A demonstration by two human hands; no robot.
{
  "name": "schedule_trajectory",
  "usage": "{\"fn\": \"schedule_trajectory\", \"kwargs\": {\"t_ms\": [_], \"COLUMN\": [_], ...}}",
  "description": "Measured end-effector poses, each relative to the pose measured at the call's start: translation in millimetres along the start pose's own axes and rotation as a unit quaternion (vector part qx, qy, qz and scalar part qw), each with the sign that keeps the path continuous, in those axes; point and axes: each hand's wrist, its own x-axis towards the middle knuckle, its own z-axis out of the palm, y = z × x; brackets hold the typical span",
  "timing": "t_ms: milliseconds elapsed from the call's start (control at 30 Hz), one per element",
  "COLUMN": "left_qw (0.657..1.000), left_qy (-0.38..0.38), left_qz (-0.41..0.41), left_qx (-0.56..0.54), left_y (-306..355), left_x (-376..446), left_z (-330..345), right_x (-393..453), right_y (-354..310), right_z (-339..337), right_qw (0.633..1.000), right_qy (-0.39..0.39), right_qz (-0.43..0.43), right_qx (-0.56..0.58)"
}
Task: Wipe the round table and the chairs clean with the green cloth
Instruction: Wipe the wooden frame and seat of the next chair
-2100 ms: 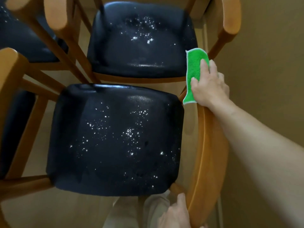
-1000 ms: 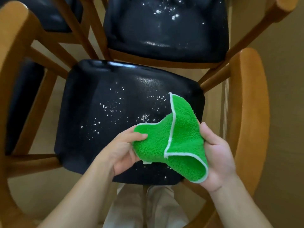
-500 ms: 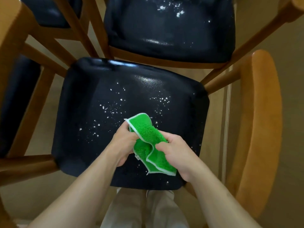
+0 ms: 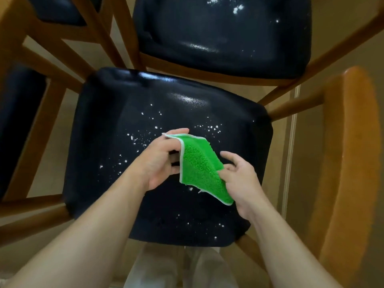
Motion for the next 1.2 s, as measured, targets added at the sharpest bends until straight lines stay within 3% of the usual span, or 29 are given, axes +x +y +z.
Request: {"fn": "schedule_trajectory", "kwargs": {"t_ms": [100, 200, 267, 333, 400, 533, 600, 667, 767, 833, 900, 967, 1033, 1100, 1133, 1200], "left_qw": [0.996, 0.984, 0.986, 0.992, 0.98, 0.95, 0.957, 0.965, 0.977, 0.986, 0.957, 0.885, 0.833, 0.807, 0.801, 0.799], "left_qy": [-0.026, -0.112, -0.117, -0.087, -0.104, -0.141, -0.111, -0.119, -0.146, -0.056, 0.088, 0.183, 0.218, 0.245, 0.258, 0.285], "left_qz": [-0.004, -0.038, -0.068, -0.096, -0.123, -0.14, -0.11, -0.084, -0.057, -0.012, 0.045, 0.079, 0.096, 0.105, 0.107, 0.112], "left_qx": [-0.083, -0.132, -0.095, 0.006, 0.115, 0.242, 0.245, 0.217, 0.146, 0.157, 0.271, 0.421, 0.499, 0.527, 0.529, 0.518], "left_y": [7, 20, 26, 27, 24, 23, 22, 22, 23, 19, 10, 2, 4, 7, 8, 10], "left_x": [2, 4, 8, 11, 11, 12, 12, 10, 3, 7, 18, 29, 36, 38, 37, 34], "left_z": [-4, -13, -19, -21, -21, -22, -26, -32, -37, -35, -27, -18, -13, -16, -19, -29], "right_x": [4, 1, 0, 4, 8, 14, 17, 14, 9, 13, 30, 43, 45, 38, 33, 27], "right_y": [-3, -8, -14, -16, -20, -31, -31, -36, -43, -47, -43, -38, -32, -24, -17, -1], "right_z": [2, -15, -27, -32, -29, -25, -25, -25, -43, -52, -52, -39, -19, 10, 27, 62], "right_qw": [0.996, 0.988, 0.982, 0.98, 0.969, 0.972, 0.96, 0.925, 0.921, 0.949, 0.971, 0.948, 0.9, 0.87, 0.873, 0.907], "right_qy": [0.032, -0.075, -0.155, -0.161, -0.158, -0.197, -0.202, -0.204, -0.261, -0.201, -0.016, 0.16, 0.269, 0.286, 0.255, 0.147], "right_qz": [-0.082, -0.125, -0.103, -0.089, -0.082, -0.065, -0.048, -0.033, 0.008, 0.009, -0.006, -0.035, -0.127, -0.238, -0.261, -0.214], "right_qx": [-0.025, 0.043, 0.045, -0.079, -0.174, -0.108, -0.187, -0.319, -0.289, -0.241, -0.238, -0.273, -0.32, -0.322, -0.324, -0.332]}}
